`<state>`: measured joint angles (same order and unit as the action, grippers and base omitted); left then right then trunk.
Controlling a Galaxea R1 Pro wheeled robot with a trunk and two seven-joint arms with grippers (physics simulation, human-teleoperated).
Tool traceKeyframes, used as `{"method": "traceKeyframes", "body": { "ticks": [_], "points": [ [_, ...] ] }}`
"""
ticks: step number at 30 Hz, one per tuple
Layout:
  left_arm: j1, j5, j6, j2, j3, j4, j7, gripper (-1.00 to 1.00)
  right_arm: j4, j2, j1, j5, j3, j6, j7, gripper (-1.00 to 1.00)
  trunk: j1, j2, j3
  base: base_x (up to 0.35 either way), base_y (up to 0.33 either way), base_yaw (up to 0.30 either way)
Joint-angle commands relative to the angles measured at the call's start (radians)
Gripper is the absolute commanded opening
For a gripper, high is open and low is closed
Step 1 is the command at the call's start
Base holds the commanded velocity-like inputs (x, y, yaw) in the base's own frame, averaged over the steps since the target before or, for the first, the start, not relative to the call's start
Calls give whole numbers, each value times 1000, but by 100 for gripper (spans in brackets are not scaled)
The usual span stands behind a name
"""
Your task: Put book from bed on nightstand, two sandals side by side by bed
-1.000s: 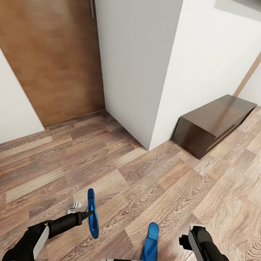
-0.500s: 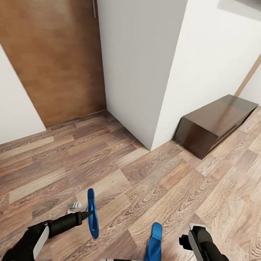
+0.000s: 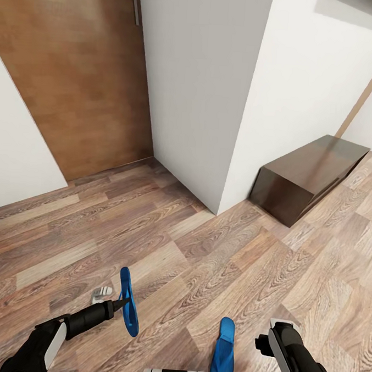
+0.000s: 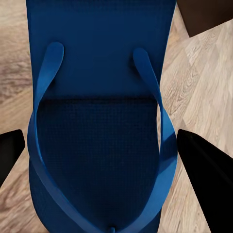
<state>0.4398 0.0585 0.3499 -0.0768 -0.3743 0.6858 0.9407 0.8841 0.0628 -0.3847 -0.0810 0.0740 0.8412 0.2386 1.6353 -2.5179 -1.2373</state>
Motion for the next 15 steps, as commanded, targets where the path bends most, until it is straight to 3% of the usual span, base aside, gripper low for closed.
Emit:
{"method": "traceKeyframes", "body": {
  "ticks": [1,6,15],
  "points": [
    [0,6,10,0,-1,0,2,-100,1,0,0,-10,0,3,6,100,0,0,-1,0,0,0],
    [0,6,9,0,-2,0,-1,-100,1,0,0,-14,0,4,6,100,0,0,-1,0,10,0],
    [0,6,9,0,-2,0,-2,-100,1,0,0,-14,0,4,7,100,0,0,-1,0,150,0]
  ]
}}
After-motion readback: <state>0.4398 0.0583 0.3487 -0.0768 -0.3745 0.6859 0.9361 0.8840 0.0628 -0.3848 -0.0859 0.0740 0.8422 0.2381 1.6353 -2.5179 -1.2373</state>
